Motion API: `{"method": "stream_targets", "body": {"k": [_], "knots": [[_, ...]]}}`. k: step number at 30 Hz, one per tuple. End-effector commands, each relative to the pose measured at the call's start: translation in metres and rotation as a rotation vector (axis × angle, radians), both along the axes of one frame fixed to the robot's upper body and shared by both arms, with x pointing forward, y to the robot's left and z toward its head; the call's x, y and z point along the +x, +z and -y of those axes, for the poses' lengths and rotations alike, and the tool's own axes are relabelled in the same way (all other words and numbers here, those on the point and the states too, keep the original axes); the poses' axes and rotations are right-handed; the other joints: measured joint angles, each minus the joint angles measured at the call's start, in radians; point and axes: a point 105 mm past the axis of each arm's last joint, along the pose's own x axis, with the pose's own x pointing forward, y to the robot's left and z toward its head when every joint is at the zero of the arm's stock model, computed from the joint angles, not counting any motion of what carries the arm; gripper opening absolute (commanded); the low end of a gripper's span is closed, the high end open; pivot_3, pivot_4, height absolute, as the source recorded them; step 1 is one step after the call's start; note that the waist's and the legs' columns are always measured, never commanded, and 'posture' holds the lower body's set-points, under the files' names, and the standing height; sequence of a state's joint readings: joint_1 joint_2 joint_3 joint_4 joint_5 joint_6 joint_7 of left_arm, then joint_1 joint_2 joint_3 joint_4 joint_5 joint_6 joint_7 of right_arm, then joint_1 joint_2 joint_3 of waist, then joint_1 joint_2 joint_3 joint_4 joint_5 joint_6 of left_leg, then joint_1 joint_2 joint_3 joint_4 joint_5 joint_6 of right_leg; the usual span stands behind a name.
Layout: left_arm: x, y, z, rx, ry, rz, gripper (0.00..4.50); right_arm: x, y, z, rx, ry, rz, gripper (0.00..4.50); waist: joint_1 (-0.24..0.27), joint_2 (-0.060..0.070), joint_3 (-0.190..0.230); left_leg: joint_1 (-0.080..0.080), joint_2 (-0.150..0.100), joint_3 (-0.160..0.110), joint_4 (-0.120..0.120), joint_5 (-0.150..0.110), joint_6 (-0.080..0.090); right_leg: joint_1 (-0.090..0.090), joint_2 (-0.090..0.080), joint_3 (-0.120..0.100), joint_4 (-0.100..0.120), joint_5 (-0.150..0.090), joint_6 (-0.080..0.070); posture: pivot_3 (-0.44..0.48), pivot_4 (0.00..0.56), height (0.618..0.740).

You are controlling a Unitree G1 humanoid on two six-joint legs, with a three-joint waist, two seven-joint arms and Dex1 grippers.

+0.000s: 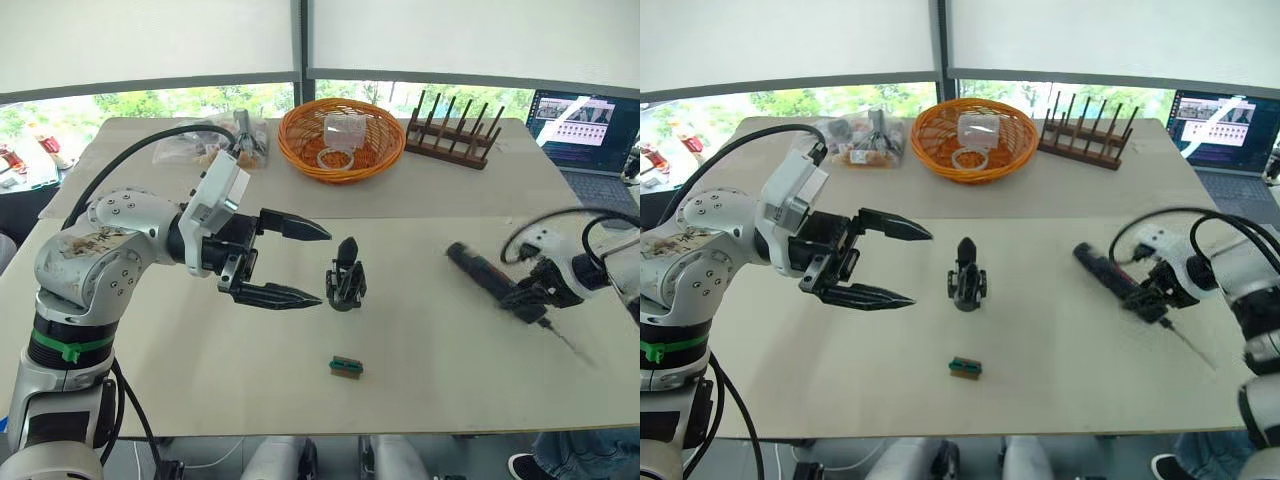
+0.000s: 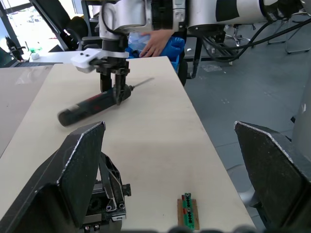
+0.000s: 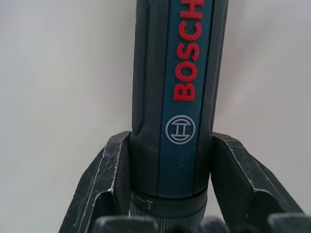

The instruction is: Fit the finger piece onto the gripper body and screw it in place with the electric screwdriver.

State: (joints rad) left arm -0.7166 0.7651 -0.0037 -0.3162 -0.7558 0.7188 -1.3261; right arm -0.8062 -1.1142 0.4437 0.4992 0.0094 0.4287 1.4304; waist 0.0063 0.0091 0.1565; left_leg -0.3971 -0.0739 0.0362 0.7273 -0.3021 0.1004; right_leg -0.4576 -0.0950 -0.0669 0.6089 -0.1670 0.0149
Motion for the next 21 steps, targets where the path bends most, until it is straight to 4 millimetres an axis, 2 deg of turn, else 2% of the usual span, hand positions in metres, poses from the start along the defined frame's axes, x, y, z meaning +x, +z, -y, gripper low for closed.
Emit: {"method": "stream_targets", "body": {"k": [1, 7, 9, 13, 14, 18, 21], "knots": [[-0.005, 0.01, 0.004, -0.002, -0.042, 0.062, 4.5, 0.003, 0.026, -0.028, -0.041, 0.273, 0.122, 1.92, -0.007, -0.001, 0.001, 0.001, 0.0, 0.0, 0.0, 0.001, -0.002, 0.0, 0.0, 0.0, 0.0, 0.0, 0.0, 0.0, 0.15, 0.74], [-0.008, 0.007, 0.01, 0.021, -0.082, 0.098, 4.5, 0.002, -0.005, -0.022, -0.113, 0.296, 0.091, 1.92, 0.001, 0.0, 0.001, 0.005, 0.002, -0.001, -0.005, 0.002, -0.006, 0.003, -0.003, 0.002, 0.001, -0.002, -0.003, 0.0, 0.15, 0.74], [-0.01, 0.006, 0.011, 0.033, -0.096, 0.11, 4.5, 0.005, -0.012, -0.018, -0.137, 0.281, 0.099, 2.96, 0.0, 0.0, 0.001, 0.005, 0.002, 0.0, -0.005, 0.003, -0.006, 0.003, -0.003, 0.001, 0.001, -0.002, -0.003, 0.0, 0.15, 0.74], [-0.014, 0.005, 0.011, 0.044, -0.112, 0.123, 4.5, -0.002, -0.007, -0.011, -0.165, 0.256, 0.031, 4.3, 0.001, -0.001, 0.001, 0.008, 0.002, 0.0, -0.007, 0.003, -0.007, 0.005, -0.003, 0.002, 0.0, -0.002, -0.004, 0.0, 0.15, 0.74], [-0.015, 0.005, 0.011, 0.046, -0.115, 0.123, 4.5, -0.004, -0.004, -0.011, -0.163, 0.24, 0.014, 4.45, 0.001, -0.001, 0.001, 0.009, 0.002, 0.0, -0.007, 0.003, -0.007, 0.005, -0.003, 0.002, 0.001, -0.002, -0.004, 0.0, 0.15, 0.74], [-0.016, 0.001, 0.012, 0.054, -0.12, 0.12, 4.5, -0.012, -0.007, -0.013, -0.157, 0.211, -0.074, 4.45, 0.0, -0.001, 0.001, 0.009, 0.002, 0.0, -0.008, 0.004, -0.007, 0.005, -0.003, 0.003, 0.001, -0.003, -0.005, 0.0, 0.15, 0.74], [-0.015, 0.0, 0.012, 0.052, -0.117, 0.103, 4.5, -0.007, -0.015, -0.015, -0.16, 0.206, -0.065, 4.45, 0.0, -0.001, 0.001, 0.009, 0.002, 0.0, -0.008, 0.004, -0.007, 0.005, -0.003, 0.003, 0.001, -0.003, -0.005, 0.0, 0.15, 0.74]]}}
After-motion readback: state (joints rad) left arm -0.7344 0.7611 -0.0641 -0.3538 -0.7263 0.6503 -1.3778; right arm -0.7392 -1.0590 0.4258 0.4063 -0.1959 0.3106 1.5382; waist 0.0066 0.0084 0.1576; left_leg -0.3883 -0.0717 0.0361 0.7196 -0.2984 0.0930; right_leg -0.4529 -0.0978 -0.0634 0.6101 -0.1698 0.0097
